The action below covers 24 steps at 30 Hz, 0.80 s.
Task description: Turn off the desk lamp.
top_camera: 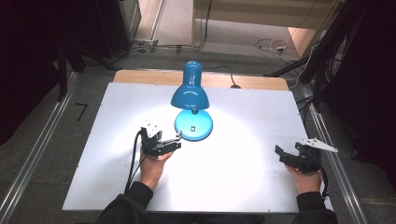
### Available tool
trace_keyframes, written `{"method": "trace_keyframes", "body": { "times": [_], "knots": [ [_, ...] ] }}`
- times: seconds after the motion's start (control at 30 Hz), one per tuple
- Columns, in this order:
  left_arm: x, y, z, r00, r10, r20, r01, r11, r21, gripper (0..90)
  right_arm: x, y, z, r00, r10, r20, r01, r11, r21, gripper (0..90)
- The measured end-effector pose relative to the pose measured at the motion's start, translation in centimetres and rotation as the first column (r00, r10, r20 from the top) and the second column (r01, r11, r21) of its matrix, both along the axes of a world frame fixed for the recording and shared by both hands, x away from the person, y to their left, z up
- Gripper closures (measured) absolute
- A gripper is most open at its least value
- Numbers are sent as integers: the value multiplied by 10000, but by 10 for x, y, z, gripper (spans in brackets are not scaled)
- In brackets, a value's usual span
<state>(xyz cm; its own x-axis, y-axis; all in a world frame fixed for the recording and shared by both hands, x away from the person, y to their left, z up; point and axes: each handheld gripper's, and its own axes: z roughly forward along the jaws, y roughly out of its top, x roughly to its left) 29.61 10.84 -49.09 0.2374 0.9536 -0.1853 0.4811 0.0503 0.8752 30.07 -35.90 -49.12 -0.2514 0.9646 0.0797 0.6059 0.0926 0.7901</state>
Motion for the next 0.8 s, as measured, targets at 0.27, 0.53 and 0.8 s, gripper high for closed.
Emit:
{"method": "trace_keyframes", "body": {
  "times": [0.27, 0.53, 0.8],
  "knots": [
    [4, -10, -5, 9999, -101, 117, 98, 9997, 245, 174, 0, 0, 0, 10000, 20, 8, -20, 10000, -3, 113],
    [8, -15, -7, 9994, -247, 261, 242, 9995, 195, 332, 0, 1, 0, 10000, 48, -22, -48, 10000, -19, 114],
    [13, -25, -6, 9985, -405, 379, 386, 9980, 508, 542, 1, 2, 0, 10000, 72, -18, -72, 10000, -4, 115]
  ]
}}
